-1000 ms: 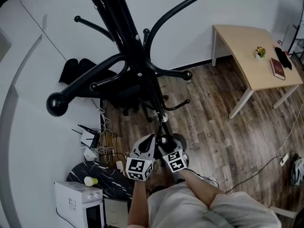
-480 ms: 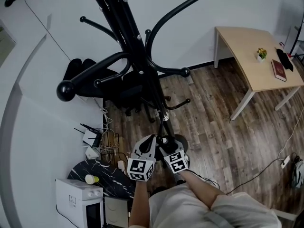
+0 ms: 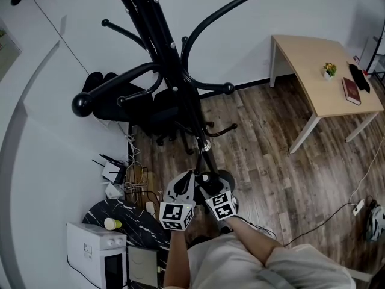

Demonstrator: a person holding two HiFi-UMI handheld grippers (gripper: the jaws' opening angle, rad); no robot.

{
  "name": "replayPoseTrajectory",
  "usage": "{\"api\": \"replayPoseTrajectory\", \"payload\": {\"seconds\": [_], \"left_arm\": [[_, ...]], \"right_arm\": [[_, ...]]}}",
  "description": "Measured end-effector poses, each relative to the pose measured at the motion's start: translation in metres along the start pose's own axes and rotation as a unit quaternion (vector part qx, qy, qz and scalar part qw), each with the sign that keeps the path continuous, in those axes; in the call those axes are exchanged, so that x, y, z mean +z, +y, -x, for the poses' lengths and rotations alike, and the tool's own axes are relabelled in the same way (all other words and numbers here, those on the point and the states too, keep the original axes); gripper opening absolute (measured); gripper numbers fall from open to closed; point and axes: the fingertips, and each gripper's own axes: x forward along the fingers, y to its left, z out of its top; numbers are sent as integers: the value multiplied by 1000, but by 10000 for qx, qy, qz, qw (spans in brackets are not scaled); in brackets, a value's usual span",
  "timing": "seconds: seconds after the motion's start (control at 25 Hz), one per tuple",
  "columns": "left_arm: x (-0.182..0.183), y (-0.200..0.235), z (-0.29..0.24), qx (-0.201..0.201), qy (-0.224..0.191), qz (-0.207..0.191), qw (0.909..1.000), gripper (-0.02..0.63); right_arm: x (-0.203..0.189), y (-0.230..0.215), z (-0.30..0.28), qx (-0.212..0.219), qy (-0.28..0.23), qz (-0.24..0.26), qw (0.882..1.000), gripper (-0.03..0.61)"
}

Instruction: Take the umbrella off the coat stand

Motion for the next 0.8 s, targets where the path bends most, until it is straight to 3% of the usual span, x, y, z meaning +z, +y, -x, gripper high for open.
{"api": "replayPoseTrajectory", "payload": {"seconds": [0.4,0.8], "left_arm": [[15,-34,17,27,-259,109,9996,21],[20,-74,39,-66,-310,474,9984,21]], "right_arm": [[-7,-3,29,25,-50,-55,10000,250],[-15,-2,75,170,-168,274,9993,250]]}}
